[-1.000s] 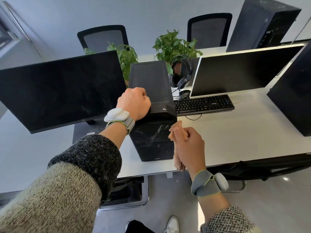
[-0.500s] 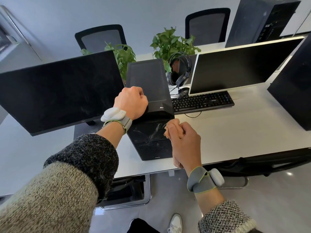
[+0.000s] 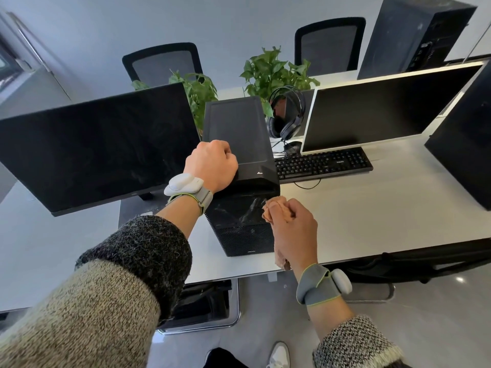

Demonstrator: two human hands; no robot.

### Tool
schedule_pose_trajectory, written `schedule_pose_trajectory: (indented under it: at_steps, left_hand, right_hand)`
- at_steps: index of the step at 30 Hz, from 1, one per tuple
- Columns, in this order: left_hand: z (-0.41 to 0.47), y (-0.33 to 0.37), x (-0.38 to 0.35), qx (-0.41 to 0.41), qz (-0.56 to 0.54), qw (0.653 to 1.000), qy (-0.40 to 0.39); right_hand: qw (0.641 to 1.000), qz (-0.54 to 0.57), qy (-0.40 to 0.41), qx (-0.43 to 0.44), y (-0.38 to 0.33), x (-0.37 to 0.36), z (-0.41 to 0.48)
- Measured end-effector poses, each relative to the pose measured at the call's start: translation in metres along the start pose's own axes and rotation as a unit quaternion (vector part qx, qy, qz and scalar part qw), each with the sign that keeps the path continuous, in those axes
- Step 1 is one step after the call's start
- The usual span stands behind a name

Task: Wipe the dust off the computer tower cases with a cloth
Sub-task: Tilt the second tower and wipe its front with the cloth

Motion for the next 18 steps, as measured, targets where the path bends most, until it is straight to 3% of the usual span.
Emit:
schedule_pose_trajectory:
  at_steps: [3, 9, 15, 18]
  left_hand:
    - [0.000, -0.001, 0.000, -0.003, -0.002, 1.000, -0.001]
    - [-0.001, 0.000, 0.000, -0.006, -0.001, 1.000, -0.006]
    - [-0.002, 0.000, 0.000, -0.007, -0.004, 1.000, -0.011]
    - [-0.001, 0.000, 0.000, -0.005, -0.006, 1.000, -0.010]
  right_hand:
    - [1.000, 0.000, -0.016, -0.024, 0.006, 0.002, 0.002]
    - [1.000, 0.005, 0.004, 0.017, -0.011, 0.004, 0.003]
    - [0.999, -0.007, -0.017, -0.039, 0.010, -0.002, -0.001]
    - [1.000, 0.009, 0.000, -0.018, -0.001, 0.001, 0.000]
Point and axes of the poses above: each hand's wrist, its own z-axis towards the middle knuckle, its own x-axis out of the back of the hand, y = z × x, the point moved 3 cm from there along z, towards the middle knuckle, and after that the axes turned 6 degrees about -z, right-handed, at the moved point
